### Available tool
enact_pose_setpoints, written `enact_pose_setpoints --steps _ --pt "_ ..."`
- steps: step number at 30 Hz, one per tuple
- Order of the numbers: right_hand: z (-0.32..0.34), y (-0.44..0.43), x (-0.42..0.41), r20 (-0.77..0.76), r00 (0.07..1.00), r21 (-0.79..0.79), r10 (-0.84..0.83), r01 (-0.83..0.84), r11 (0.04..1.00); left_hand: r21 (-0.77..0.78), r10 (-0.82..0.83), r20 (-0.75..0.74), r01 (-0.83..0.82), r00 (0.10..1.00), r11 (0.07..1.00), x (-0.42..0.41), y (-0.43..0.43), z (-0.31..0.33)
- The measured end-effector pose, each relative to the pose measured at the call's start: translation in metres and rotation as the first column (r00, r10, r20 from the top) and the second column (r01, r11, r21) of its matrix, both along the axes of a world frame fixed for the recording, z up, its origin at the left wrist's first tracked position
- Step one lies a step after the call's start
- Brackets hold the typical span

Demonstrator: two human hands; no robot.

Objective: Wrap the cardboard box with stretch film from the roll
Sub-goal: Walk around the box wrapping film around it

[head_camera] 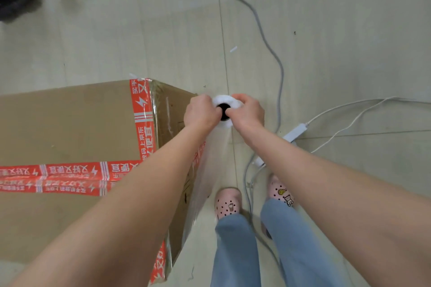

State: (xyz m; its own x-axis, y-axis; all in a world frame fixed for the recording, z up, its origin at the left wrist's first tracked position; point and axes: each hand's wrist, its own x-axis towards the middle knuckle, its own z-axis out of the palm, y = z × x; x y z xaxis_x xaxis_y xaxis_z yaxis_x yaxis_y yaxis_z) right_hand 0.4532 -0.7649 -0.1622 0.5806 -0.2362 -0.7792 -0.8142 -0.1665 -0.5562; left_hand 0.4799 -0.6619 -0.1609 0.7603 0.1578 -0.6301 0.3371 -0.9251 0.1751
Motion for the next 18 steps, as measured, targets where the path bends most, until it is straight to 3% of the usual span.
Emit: enact_pose_setpoints --steps 3,5,8,12,15,18 --pt "0.002 0.004 0.012 0.017 0.999 0.008 0.029 -0.029 1.0 0.013 0.26 -0.008 -0.26 0.966 0.966 0.002 0.003 -0.003" --pt "0.005 0.009 0.017 -0.113 0.993 0.185 -0.033 0.054 0.981 0.048 0.317 -0.063 -0.315 0.946 0.948 0.004 0.006 -0.003" --pt "0.008 0.013 0.023 -0.179 0.979 0.262 -0.095 0.14 0.955 -0.007 0.152 -0.159 -0.155 0.975 0.988 0.008 0.008 0.0" --pt "0.012 0.015 0.026 -0.184 0.974 0.252 -0.132 0.176 0.952 -0.035 -0.062 -0.042 0.061 0.997 0.998 0.016 0.012 0.012" --pt "0.01 0.016 0.028 -0.209 0.971 0.236 -0.114 0.163 0.958 -0.011 -0.273 -0.036 0.273 0.961 0.962 0.029 0.009 0.017" --pt "0.005 0.018 0.031 -0.216 0.972 0.208 -0.095 0.141 0.968 0.001 -0.417 -0.121 0.42 0.901 0.907 0.045 0.001 0.011"
